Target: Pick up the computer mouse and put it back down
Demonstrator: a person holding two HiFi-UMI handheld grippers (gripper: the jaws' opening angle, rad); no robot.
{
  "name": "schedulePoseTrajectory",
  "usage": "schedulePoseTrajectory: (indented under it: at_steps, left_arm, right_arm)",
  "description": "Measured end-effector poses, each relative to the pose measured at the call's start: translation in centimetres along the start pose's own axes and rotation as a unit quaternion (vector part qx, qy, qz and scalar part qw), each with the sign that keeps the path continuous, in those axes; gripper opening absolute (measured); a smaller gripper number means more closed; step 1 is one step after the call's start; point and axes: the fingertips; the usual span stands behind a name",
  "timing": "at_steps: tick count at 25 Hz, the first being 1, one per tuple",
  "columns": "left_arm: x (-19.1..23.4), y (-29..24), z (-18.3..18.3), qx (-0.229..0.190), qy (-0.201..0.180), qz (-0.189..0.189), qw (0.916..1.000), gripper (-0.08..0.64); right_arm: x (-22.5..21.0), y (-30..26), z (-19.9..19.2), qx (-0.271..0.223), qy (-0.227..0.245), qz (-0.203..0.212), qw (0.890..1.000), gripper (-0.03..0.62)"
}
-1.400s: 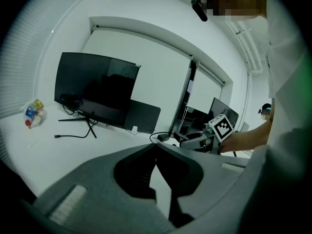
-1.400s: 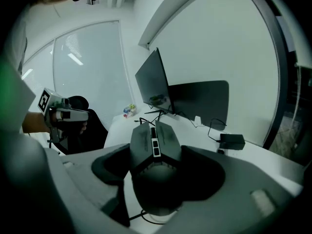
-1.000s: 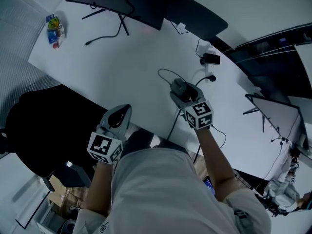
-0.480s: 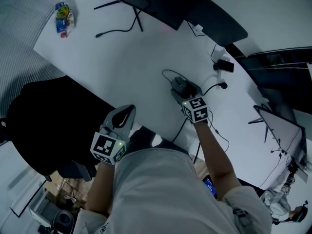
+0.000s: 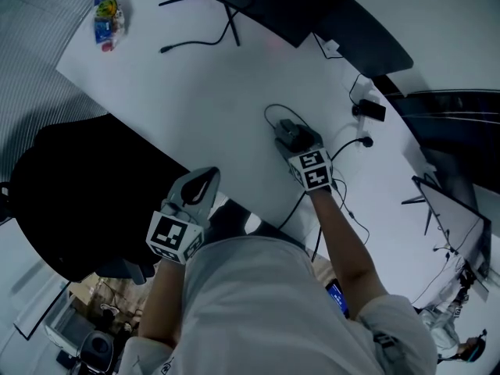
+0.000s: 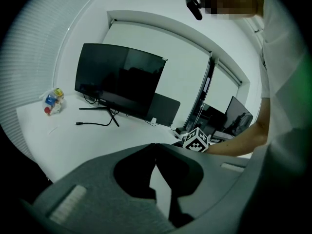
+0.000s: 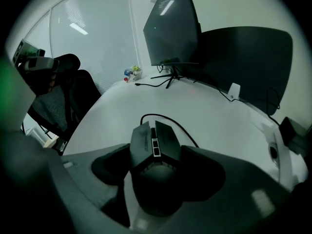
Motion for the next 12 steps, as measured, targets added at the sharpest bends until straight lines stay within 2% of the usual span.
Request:
schedulePoseTrajectory:
  at_steps: [8,12]
  left_arm:
    - [0.13,-0.16,-0.44,0.003,0.003,-0.001,1.0000,0.005]
    - [0.16,-0.12,-0.50,0.002,0.003,-0.001,1.0000,0.005]
  right_arm:
    - [0.56,-0.75,0.32,0.025,0.045,-0.005,0.999,0.318]
    - [0.54,-0.83,0.23,0.026,0.051,-0.008,0.998,0.319]
Point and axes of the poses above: the fingertips, and each gripper's own axes: y backward along the fingers, x to its left, z out of its top, and after that the axes turned 10 degrees about y, right-handed
